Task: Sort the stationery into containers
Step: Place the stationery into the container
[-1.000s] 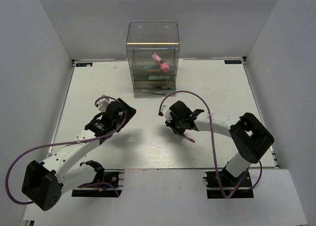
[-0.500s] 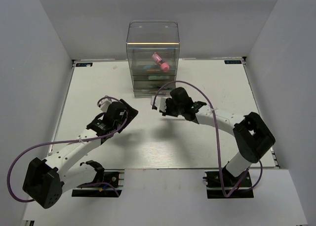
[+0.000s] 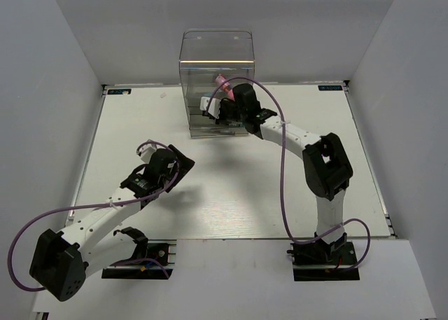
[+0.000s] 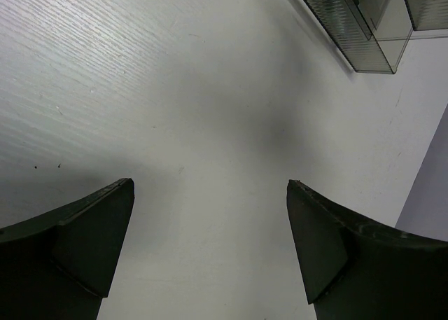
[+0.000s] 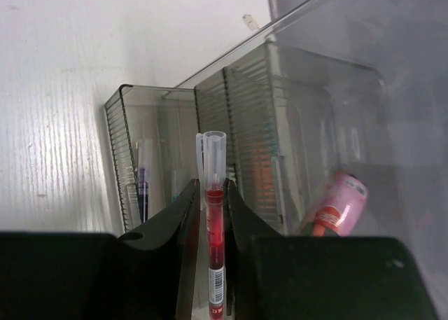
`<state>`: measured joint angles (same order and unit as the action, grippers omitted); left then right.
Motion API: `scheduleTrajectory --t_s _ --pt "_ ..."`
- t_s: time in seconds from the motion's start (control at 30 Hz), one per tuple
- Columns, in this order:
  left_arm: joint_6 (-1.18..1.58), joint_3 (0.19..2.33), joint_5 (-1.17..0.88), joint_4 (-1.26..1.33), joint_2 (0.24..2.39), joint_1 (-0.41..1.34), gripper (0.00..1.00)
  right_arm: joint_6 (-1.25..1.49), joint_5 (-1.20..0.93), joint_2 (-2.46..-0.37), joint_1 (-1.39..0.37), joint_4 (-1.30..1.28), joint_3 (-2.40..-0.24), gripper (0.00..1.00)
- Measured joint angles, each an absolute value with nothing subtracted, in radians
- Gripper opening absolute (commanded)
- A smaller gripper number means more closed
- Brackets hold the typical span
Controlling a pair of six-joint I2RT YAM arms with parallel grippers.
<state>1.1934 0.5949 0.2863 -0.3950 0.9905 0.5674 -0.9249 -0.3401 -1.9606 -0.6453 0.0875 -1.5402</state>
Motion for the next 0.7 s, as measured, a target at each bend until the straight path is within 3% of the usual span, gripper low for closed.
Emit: scheduleTrajectory --t_s 0.4,0.43,0.53,0.6,0.7 --pt "1.194 0.595 0.28 -0.388 0.993 0.567 0.99 -0.939 -0.523 -2.112 -0.581 0.11 -1.592 0.01" --pt "1.194 0.595 0.279 -0.387 0.995 0.567 0.99 -0.938 -0.527 -2.126 -0.573 0.109 -1.599 0.2" --pt "1.193 0.595 0.276 -0.384 1.015 0.567 0.99 -0.927 -0.528 -2.149 -0.562 0.105 -1.616 0.55" --pt "1.194 0.595 0.275 -0.381 1.032 0.567 0.99 -0.926 -0.533 -2.151 -0.555 0.093 -1.617 0.59" --pt "1.193 0.595 0.272 -0.378 1.058 0.567 0.99 -0.929 -0.547 -2.151 -0.548 0.079 -1.617 0.58"
